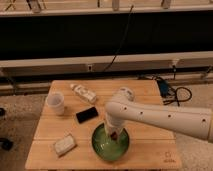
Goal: Place the pepper in the ceramic bowl
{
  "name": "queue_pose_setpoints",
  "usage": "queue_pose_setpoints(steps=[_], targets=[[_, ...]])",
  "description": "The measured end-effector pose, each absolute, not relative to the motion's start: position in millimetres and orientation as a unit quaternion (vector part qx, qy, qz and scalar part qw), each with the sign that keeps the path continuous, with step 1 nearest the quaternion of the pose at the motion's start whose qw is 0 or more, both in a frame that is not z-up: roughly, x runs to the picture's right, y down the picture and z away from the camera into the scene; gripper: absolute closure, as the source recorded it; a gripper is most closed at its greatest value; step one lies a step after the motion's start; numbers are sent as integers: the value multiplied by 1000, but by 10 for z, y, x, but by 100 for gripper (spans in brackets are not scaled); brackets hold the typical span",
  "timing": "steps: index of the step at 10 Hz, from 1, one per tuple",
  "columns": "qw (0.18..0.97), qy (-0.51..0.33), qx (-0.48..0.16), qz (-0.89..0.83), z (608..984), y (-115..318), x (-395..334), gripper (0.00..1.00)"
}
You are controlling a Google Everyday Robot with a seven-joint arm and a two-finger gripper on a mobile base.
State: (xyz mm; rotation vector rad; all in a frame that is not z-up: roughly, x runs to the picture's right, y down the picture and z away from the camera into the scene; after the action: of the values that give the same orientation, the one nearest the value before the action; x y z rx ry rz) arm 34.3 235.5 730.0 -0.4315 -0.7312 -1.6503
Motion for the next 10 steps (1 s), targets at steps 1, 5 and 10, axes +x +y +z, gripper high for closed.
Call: queue_pose_setpoints(steps=[1, 5, 10], targets=[[600, -317, -185, -711, 7323, 2393, 333, 100], [609, -322, -188, -700, 7420, 2507, 366, 73], [619, -326, -201, -685, 7505, 2597, 454, 25]])
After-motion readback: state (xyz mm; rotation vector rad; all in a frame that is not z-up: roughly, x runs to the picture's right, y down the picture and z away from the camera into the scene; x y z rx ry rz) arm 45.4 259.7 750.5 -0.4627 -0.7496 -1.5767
